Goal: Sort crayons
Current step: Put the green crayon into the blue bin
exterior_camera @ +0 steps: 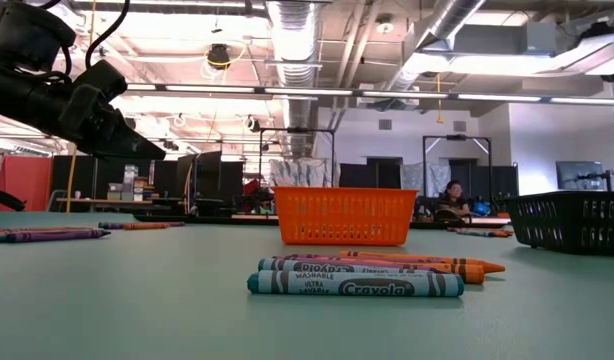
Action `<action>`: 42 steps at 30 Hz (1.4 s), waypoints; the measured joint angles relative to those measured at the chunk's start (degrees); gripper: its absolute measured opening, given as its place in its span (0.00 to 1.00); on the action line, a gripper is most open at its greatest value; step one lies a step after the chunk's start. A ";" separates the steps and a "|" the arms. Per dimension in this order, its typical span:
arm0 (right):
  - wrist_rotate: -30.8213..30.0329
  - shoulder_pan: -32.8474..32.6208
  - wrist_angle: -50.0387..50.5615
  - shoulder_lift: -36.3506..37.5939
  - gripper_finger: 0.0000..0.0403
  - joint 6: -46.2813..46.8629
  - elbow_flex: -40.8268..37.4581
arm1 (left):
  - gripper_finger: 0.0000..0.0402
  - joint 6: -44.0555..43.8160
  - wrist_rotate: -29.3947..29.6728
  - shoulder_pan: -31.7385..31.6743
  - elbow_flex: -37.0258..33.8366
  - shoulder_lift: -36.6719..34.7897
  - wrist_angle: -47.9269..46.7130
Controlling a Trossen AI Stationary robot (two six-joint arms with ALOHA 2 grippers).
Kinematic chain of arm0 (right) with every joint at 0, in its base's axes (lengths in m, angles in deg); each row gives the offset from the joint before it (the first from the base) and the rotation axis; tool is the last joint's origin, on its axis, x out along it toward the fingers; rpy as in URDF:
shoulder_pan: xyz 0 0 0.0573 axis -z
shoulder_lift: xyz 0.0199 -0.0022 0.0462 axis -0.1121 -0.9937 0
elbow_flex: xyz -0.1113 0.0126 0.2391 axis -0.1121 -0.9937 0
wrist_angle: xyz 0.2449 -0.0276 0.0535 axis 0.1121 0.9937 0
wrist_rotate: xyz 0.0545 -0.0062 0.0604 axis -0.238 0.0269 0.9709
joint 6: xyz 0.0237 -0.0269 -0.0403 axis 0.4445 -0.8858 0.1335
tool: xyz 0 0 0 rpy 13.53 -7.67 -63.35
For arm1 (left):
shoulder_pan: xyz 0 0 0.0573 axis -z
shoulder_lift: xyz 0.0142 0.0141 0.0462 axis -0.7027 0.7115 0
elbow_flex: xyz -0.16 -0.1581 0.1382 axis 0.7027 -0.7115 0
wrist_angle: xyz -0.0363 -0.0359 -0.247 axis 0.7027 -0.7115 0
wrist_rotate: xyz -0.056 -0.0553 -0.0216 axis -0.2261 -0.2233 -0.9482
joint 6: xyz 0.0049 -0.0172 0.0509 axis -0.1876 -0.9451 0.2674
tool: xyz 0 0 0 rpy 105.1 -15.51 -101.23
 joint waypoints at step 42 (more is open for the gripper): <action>3.93 9.42 9.69 -2.49 0.01 -17.90 8.47 | 0.04 0.00 0.00 0.00 0.00 -0.01 0.01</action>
